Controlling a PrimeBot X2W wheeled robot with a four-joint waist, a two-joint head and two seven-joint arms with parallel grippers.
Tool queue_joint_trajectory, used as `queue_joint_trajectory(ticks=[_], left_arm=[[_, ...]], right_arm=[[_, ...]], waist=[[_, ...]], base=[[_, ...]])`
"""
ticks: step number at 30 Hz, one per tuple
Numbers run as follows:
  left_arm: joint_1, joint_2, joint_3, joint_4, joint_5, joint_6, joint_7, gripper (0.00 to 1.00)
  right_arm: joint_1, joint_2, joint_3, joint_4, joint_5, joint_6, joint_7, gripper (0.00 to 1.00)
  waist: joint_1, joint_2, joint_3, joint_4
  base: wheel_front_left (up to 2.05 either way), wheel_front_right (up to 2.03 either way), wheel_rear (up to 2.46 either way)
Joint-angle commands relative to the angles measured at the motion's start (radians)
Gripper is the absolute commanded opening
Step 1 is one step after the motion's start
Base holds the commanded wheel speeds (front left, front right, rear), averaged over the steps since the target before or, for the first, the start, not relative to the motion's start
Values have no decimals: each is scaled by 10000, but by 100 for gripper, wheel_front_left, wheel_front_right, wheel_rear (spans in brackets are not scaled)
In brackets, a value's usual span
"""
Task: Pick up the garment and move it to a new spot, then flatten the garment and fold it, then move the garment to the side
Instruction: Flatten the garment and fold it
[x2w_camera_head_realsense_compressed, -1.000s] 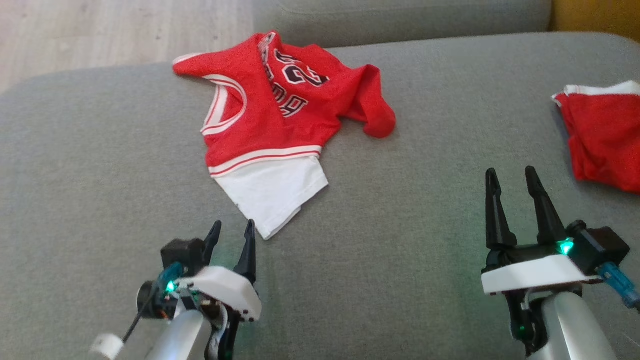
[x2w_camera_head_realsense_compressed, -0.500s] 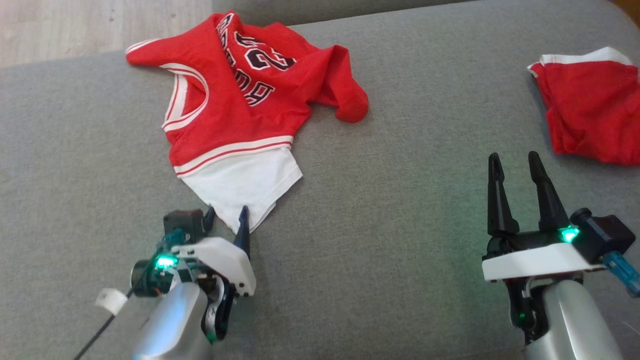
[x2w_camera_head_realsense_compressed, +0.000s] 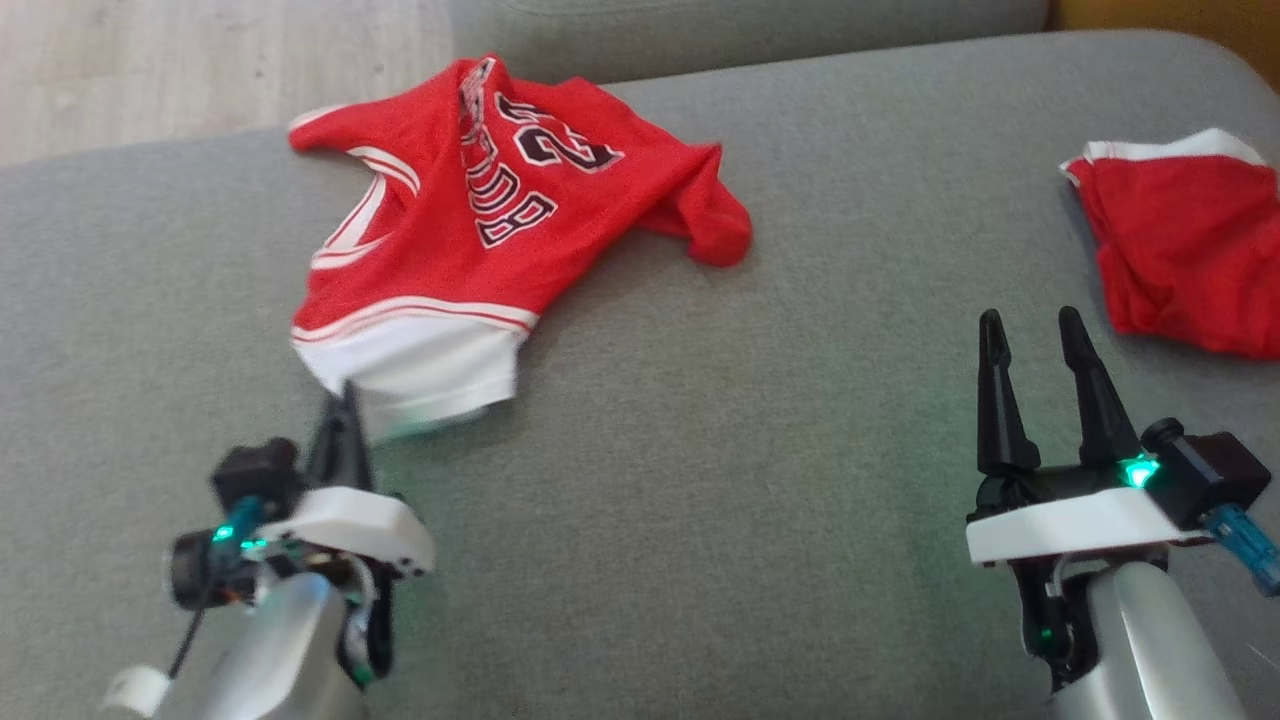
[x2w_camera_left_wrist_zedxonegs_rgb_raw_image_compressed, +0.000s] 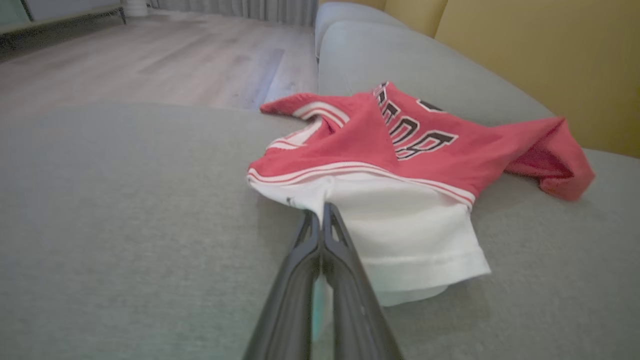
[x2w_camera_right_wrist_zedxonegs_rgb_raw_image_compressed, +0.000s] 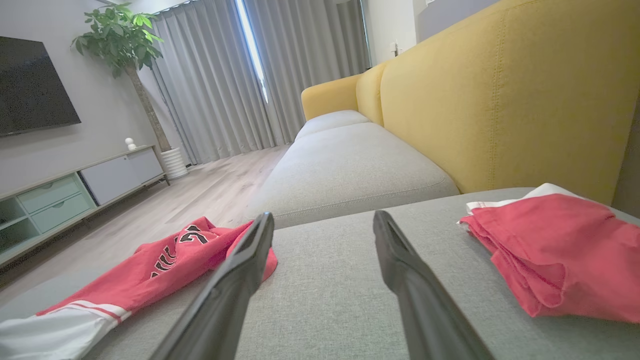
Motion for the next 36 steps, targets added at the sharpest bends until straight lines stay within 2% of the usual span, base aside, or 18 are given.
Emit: queue_joint_trajectory(ticks=[1,8,13,14,15,16,23,30,36], left_arm=[[-84,370,549,-395,55,152,-257,0],[397,825,1225,-1143,223,558,-573,0],[787,915,1423,-1551,408,706,-602,1],[849,925,1404,-1587,474,733,-603,16],[908,918,1384,-1609,527,771,-604,75],[955,911,1349,-1608,577,802,-605,100],[1000,789,1351,-2341,981,761,-608,100],[1332,408,1029,-3513,1347,-382,-610,100],[1673,12,888,-3794,1618,-815,-610,100]], right_arm=[[-151,-27,222,-278,-71,-9,-65,100],[30,-27,304,-180,-125,-9,-65,100],[85,-27,342,-133,-114,-9,-65,100],[97,-27,363,-121,-121,-9,-65,100],[106,-27,380,-108,-129,-9,-65,100],[110,-27,385,-99,-136,-9,-65,100],[53,-27,348,-69,-158,-9,-65,100],[69,-27,313,-147,-166,-9,-65,100],[161,-27,370,-216,-114,-9,-65,100]], waist=[[0,-1,-147,169],[0,-1,-443,577],[0,-1,-547,761],[0,-1,-562,790],[0,-1,-573,812],[0,-1,-578,834],[0,-1,-621,888],[0,-1,-715,804],[0,-1,-728,707]], base=[[0,0,0],[0,0,0],[0,0,0],[0,0,0],[0,0,0],[0,0,0],[0,0,0],[0,0,0],[0,0,0]])
